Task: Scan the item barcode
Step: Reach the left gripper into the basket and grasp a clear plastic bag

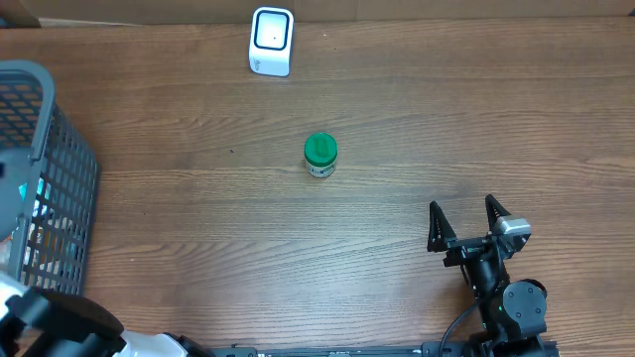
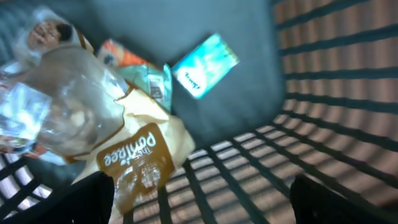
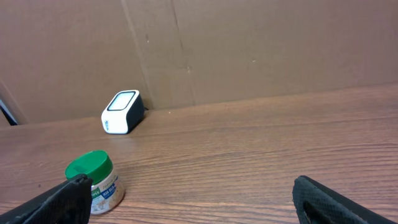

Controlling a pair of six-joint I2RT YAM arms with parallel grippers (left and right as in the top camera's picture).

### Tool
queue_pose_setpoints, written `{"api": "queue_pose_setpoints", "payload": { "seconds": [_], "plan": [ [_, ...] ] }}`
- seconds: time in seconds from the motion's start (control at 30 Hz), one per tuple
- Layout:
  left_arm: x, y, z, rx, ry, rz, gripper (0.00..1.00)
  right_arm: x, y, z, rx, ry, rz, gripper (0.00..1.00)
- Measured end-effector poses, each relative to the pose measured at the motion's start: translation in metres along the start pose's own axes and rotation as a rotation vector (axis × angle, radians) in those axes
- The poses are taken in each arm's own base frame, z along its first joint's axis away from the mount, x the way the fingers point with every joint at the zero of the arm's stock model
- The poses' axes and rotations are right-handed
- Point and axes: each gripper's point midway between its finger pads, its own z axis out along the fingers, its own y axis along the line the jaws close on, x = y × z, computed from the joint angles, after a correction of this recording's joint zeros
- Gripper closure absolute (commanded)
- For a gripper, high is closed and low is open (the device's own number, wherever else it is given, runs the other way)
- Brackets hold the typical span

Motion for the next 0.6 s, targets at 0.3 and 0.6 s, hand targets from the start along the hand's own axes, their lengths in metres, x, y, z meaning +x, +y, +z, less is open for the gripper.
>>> {"api": "queue_pose_setpoints", "payload": {
  "seconds": [0.3,0.6],
  "plan": [
    [0.027,0.034,0.074,-0.094,0.059,0.063,0.07,0.0,0.0,0.0,0.0,0.0,0.0,0.0],
    [0.038,0.067,0.11,-0.247,0.13,0.104,0.1,0.0,0.0,0.0,0.0,0.0,0.0,0.0]
  ]
}}
